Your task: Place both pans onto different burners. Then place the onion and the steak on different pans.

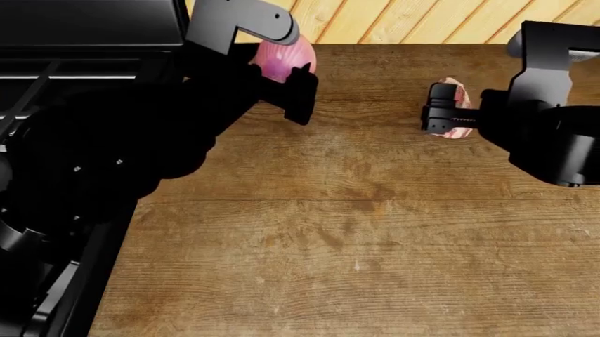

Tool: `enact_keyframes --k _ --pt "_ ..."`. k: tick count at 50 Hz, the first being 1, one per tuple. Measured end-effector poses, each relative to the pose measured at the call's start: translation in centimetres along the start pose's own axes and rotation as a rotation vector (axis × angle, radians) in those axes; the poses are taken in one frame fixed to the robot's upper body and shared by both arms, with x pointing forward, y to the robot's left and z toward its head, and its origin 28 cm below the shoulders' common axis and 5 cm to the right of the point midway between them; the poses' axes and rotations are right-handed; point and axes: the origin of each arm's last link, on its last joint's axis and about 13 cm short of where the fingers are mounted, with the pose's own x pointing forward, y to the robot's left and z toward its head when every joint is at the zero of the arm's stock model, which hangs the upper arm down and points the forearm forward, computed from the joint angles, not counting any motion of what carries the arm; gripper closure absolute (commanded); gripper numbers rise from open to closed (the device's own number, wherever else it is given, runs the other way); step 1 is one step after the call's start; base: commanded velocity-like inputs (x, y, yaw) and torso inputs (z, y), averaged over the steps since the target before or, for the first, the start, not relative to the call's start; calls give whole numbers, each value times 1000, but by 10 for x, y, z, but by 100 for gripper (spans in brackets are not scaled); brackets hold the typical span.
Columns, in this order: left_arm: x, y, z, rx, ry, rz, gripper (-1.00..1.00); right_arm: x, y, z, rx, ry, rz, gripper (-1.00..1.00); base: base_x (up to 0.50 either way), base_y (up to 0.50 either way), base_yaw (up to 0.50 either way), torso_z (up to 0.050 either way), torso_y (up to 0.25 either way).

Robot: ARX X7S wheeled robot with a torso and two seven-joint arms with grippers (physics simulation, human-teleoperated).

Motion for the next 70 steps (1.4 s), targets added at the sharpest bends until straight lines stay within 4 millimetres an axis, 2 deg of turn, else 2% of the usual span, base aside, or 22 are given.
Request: enact_keyframes --k 65,66,70 --pt "-1 4 2 3 -10 10 100 31 -3 -18 34 47 0 -100 0 0 0 0 0" --pt "-1 4 2 3 -10 10 100 31 -3 -18 34 48 0 100 0 0 0 0 0" --pt "-1 4 2 3 -10 10 100 31 -4 -18 34 47 -11 100 0 0 0 0 0"
